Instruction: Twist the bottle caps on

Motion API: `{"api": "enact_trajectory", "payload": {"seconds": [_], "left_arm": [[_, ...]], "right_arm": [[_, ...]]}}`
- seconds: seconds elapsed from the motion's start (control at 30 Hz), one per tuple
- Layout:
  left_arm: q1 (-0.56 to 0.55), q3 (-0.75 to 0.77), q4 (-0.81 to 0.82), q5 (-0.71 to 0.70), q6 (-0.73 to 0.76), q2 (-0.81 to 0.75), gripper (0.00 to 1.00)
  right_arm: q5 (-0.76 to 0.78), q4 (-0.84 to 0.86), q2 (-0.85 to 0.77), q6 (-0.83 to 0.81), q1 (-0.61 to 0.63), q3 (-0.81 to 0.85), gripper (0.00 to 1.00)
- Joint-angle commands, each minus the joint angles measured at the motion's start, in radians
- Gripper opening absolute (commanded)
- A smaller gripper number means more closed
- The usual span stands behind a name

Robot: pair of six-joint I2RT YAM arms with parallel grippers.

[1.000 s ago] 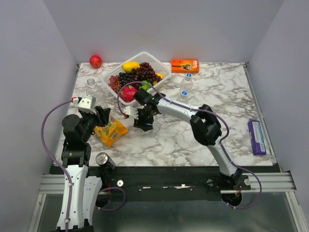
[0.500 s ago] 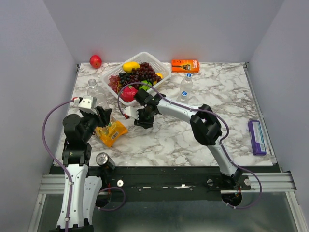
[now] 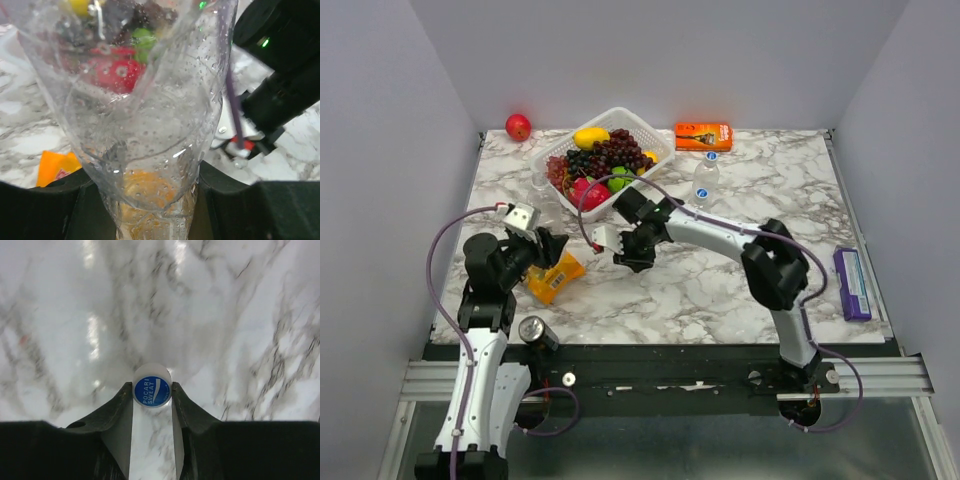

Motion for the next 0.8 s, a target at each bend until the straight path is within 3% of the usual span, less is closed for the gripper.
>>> {"api": "enact_trajectory", "payload": {"seconds": [0.0,0.03,0.13,0.33,0.43,0.57,0.77], "left_arm": [[-0.139,-0.026,0.098,0.154,0.164,0.067,0.00],[-0.224,-0.030,0.100,0.156,0.237,0.079,0.00],[-0.326,-0.085,0.153,0.161,0.325,0.105,0.00],[-0.538,-0.256,0.417,0.092,0.383,0.128,0.00],[-0.641,-0.279,0.511,0.064,0.432,0.193,0.00],[-0.716,-0.280,0.624,0.046,0.391,0.274,0.00],[-0.794,-0.277,0.666,0.036,0.389,0.328,0.00]], "right_arm": [[-0.102,-0.124,-0.365,0.002,-0.028,-0.098,0.28],[-0.116,-0.153,-0.419,0.010,-0.032,-0.106,0.28],[-0.199,-0.265,-0.616,0.033,-0.032,-0.115,0.29],[-0.220,-0.366,-0.803,0.164,-0.032,-0.083,0.31],[-0.234,-0.408,-0.805,0.130,-0.029,-0.050,0.31],[-0.236,-0.431,-0.767,0.064,-0.027,0.021,0.31],[-0.243,-0.463,-0.719,-0.043,-0.015,0.052,0.32]]}}
